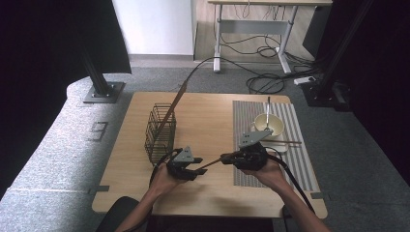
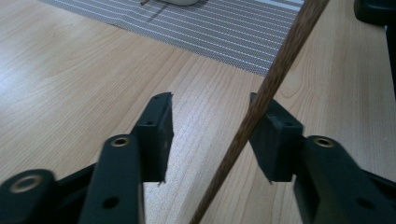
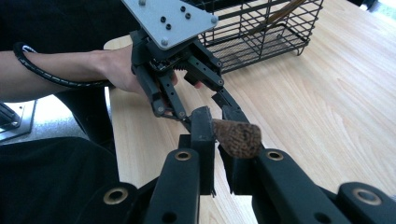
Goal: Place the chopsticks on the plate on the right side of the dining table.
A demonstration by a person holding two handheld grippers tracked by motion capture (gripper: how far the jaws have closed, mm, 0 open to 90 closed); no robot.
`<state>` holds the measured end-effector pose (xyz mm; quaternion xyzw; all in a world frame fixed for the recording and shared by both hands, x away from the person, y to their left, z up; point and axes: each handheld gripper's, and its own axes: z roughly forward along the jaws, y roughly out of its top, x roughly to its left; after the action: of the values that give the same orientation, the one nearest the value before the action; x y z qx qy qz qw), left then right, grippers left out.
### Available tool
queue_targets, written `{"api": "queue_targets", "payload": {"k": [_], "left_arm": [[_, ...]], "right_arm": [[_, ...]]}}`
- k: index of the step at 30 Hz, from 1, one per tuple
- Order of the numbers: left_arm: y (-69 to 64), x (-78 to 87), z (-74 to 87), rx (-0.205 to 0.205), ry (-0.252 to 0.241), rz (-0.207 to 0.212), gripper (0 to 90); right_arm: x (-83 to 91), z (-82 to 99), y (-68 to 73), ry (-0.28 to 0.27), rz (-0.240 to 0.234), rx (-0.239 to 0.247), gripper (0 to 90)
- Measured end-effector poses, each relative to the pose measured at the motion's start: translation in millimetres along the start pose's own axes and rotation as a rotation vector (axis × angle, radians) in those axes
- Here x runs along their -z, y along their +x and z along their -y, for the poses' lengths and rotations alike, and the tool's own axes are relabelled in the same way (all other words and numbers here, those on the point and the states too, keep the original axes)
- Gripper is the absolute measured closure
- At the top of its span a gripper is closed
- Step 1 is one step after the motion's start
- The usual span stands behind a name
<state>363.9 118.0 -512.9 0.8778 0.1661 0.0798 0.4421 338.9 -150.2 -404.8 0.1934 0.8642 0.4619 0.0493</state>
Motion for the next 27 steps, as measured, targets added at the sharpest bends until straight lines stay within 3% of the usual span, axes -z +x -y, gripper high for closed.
{"api": "queue_targets", "payload": {"k": [10, 16, 21, 27], "left_arm": [[-3.6, 0.0, 0.8, -0.055, 0.008, 0.021, 77.2], [-5.9, 0.0, 0.7, -0.095, 0.016, 0.032, 81.3], [-9.6, -0.3, -0.7, -0.128, 0.017, 0.047, 85.1], [-8.5, -0.5, -0.8, -0.120, 0.029, 0.065, 85.2]], "right_arm": [[-7.0, 1.8, -4.2, 0.013, -0.003, -0.017, 82.4], [-8.4, 1.3, -10.1, 0.003, -0.006, -0.036, 80.5], [-9.7, 1.2, -18.6, 0.005, 0.035, -0.047, 75.5], [-12.9, -1.9, -23.1, 0.002, 0.073, -0.058, 51.6]]}}
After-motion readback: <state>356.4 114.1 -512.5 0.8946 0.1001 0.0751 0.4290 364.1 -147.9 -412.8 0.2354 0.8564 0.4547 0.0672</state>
